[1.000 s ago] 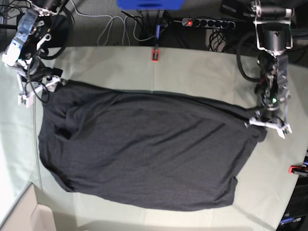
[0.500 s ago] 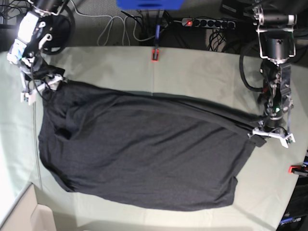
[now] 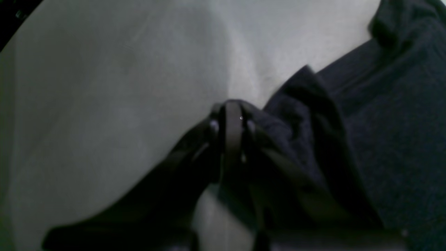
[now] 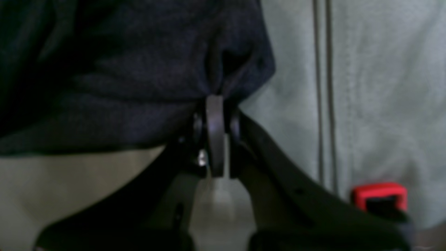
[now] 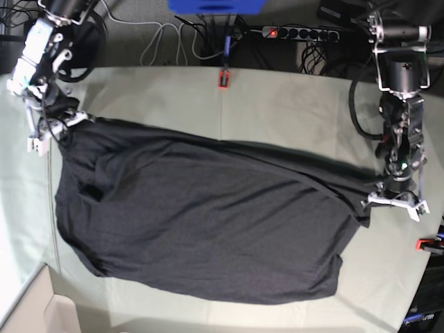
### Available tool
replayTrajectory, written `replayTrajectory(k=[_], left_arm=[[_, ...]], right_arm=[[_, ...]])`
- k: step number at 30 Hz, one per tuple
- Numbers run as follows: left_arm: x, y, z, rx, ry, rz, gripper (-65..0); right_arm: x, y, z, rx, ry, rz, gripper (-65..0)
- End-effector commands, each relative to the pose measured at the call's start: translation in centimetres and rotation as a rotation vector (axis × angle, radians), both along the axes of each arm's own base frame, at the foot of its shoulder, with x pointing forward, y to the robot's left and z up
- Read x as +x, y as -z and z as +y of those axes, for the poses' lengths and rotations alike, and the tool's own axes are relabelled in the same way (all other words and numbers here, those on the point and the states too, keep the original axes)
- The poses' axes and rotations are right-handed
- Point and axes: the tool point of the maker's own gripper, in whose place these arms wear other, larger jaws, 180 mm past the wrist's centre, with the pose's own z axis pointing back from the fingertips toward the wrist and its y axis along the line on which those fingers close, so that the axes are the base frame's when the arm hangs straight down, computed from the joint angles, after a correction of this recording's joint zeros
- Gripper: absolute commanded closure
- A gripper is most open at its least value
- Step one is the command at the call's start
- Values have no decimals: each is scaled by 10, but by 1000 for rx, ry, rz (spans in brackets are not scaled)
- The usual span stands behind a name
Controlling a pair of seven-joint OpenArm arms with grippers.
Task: Layout the t-shirt on the table in an organized manner, then fold the t-shirt properly
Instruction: 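Pull the shirt edge with both grippers away from the robot, flattening it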
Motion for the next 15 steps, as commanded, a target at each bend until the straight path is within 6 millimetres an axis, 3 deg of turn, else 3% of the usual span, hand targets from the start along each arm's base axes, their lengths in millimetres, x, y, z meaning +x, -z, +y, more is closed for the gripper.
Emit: replayTrajectory(k=[1,8,11,15], left_arm=[[13,-28,15,51,-2,-67,0],[15,-58,6,35,60,-56,0],[21,-79,-2,42,87,-91,0],[22,-88,-1,41,99,-73,0]], right_arm=[[7,-18,-11,-40,-7,-57,0],[24,-83,-18,-177,-48,-211,0],[34,-102,-23,-207,-38,-266,0],[49,-118,-37,-223,10,-302,0]])
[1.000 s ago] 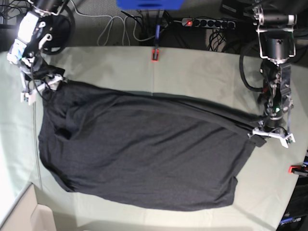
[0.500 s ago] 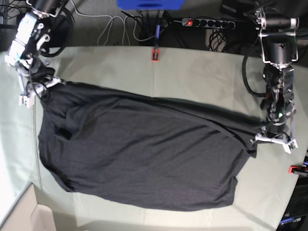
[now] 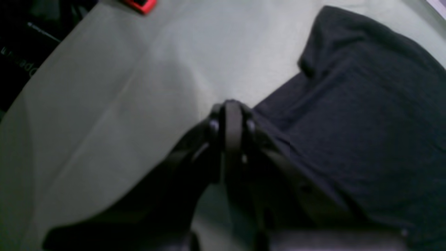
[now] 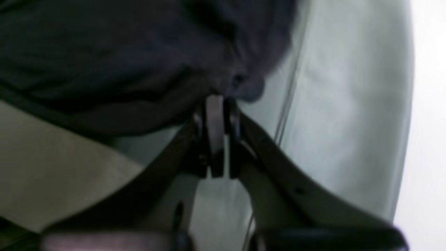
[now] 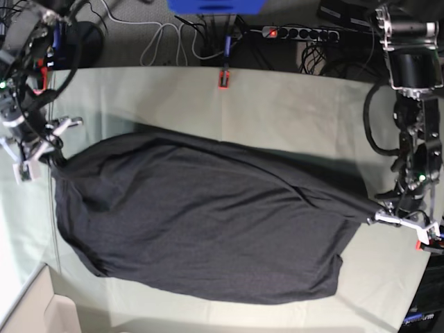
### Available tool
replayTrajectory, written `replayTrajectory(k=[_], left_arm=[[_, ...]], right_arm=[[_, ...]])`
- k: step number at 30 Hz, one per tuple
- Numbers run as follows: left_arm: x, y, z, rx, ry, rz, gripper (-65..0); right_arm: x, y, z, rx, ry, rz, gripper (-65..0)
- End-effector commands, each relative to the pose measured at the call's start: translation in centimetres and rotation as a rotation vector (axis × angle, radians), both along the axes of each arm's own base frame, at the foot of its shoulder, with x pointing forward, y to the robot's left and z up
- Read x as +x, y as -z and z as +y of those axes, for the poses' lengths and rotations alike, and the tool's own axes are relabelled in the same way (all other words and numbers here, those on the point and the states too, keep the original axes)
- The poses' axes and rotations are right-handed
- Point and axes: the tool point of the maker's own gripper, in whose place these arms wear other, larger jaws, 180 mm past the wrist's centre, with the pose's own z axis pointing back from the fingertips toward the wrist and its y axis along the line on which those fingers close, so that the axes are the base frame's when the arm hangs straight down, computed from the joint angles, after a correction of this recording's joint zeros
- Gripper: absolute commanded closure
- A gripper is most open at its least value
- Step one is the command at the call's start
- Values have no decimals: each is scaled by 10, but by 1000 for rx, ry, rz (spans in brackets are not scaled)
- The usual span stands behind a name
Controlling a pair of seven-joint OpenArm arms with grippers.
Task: Layout the t-shirt on the table in an organized manner, then fold the t-shirt properly
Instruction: 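Pull the shirt edge with both grippers away from the robot, flattening it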
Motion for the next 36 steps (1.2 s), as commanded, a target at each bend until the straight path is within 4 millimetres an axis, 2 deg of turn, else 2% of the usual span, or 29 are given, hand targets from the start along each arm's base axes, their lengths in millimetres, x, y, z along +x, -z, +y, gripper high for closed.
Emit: replayTrajectory(k=[1,5,10,13,25,30,36], left_arm=[[12,-29,16,46,-12,-63,0],[17,-35,16,35,-9,-53,0],[3,-37,46,-21,-107,-33,0],[-2,-33,47,-45,-116,-9,0],[-60,30,45,-40,-119,168,0],[-92,53,46,-33,-121,240,0],[-138,81,49,-22,-128,346,0]], right_arm=[[6,-16,-14,-21,28,-43,0],[0,-23,-40,-43,107,-26,0],[-9,-27,-59,-63,154,-23,0],[-20,-22,-60,-67,158,-2,0],[-69,14,-52,-38,178,115,0],[-84,28,-44,-5,172,99,0],[-100,45,-46,20,185,142,0]])
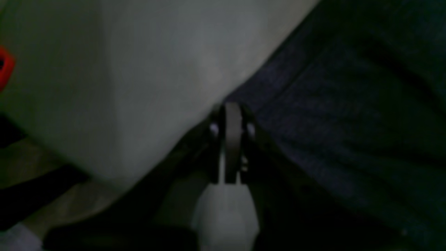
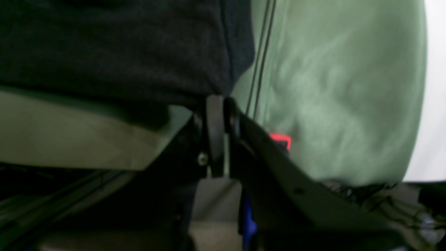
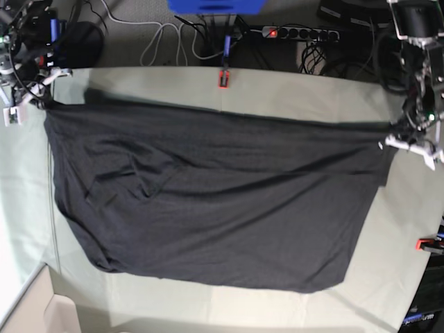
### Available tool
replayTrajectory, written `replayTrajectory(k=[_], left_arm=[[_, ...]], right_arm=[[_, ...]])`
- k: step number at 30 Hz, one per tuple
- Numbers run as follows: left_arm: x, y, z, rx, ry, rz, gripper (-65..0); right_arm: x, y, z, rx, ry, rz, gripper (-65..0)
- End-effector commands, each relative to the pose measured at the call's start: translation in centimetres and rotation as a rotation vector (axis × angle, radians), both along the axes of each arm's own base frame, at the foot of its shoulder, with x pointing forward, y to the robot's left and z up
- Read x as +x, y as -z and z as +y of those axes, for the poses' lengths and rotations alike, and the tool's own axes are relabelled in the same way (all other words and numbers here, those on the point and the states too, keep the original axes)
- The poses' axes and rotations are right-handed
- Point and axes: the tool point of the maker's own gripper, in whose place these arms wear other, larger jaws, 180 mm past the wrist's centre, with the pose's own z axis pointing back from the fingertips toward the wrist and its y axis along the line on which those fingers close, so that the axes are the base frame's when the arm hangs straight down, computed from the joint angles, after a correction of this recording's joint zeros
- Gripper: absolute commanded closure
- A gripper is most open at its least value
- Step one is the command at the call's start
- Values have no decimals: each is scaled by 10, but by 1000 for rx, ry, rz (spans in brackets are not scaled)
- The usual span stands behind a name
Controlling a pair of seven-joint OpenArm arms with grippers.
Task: Layout the t-shirt on the table in an organized manner, then fold the t-shirt properly
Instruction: 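Pull the shirt edge with both grippers away from the robot, flattening it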
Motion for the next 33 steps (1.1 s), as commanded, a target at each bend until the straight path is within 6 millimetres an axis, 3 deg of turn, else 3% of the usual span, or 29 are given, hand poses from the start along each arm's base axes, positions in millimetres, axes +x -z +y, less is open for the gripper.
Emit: replayTrajectory(k=[1,7,11,14,19,33], left_arm=[[0,-9,12,40,-4,-11,0],[-15,-3,14,44,-3,21,0],[-22,-18,30,74,-31,-4,0],[-20,-30,30,86,-25,-34,0],[-29,-27,29,90,-20,-17,0],[-25,-25,23,78,-20,-29,0]], right_arm=[[1,-8,-7,-21,-2,-25,0],[-4,-7,-9,-24,1,-14,0],[-13,-11,-23,-42,48,-15,0],[-15,-12,-28,-51,51,-11,0],[-24,-9,-28,-53,45,15,0],[-26,-6,-25,-44,46,22,0]])
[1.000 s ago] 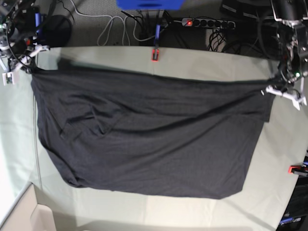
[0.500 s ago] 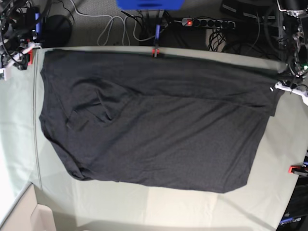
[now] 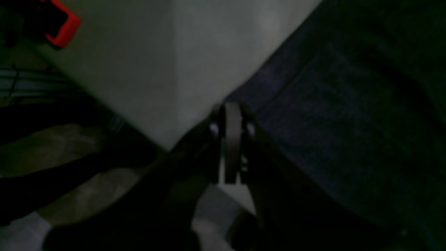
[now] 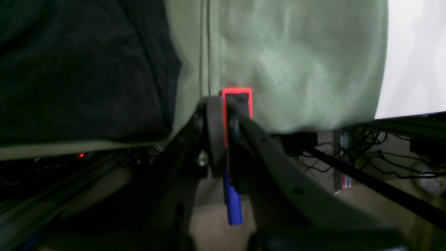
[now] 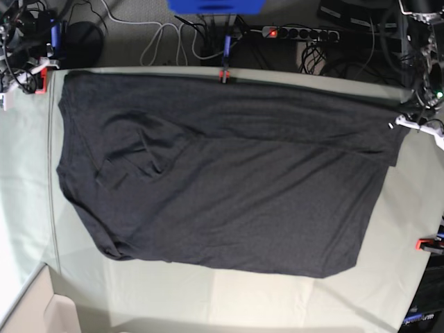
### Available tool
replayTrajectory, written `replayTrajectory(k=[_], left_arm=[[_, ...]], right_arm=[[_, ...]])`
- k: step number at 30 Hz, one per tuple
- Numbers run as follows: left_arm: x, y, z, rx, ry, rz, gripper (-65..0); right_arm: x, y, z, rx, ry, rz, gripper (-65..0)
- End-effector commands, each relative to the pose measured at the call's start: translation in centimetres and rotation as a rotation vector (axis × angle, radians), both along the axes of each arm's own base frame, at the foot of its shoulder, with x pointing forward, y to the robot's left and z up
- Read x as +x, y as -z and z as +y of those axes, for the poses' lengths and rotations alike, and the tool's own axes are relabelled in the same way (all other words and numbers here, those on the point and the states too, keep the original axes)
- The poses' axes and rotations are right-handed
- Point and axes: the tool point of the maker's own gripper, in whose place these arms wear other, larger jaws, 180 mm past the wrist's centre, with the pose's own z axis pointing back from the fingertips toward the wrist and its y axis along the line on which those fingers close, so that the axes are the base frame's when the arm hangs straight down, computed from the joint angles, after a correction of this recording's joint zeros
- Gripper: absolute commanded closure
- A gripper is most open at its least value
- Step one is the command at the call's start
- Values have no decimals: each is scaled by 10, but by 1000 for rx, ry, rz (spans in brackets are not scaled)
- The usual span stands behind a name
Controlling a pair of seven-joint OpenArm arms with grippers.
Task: Layout the t-shirt on the table in an organized manner, then fold the t-shirt properly
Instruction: 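Pull the shirt edge with both grippers away from the robot, flattening it, then release the shirt and move both grippers to the shirt's sides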
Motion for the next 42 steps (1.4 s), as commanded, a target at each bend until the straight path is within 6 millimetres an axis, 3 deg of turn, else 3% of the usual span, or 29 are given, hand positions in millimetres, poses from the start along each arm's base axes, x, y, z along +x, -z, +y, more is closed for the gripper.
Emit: replayTrajectory(k=[1,8,11,17,21,27,31,38,42], left_arm=[[7,-9,5,23,-3,-28,0],[6,-7,1,14,-1,-21,-2],[6,-7,2,14,-4,-23,-71],[18,-25,2,36,18,-72,-312],[53,-58,4,68,39,-176,-344],[108,-102,5,67,32,-322,-346],[131,-115,6,52,15,-379,-347],[141,-119,-1,26,2,-410,-386],[139,-119,-2,28,5,-408,-420]], right_arm=[[6,-10,-5,-21,-8,-34,0],[12,-11,-5,-20,-9,-44,0],[16,-12,-5,-19,-8,-52,-11],[27,-17,-5,-21,-7,-81,-217],[41,-23,-5,-21,-7,-118,-290],[84,-43,-4,-17,-9,-229,-315],[135,-52,17,17,-100,-298,-331],[221,-36,79,119,-370,-303,-337],[255,-19,117,181,-513,-317,-337]])
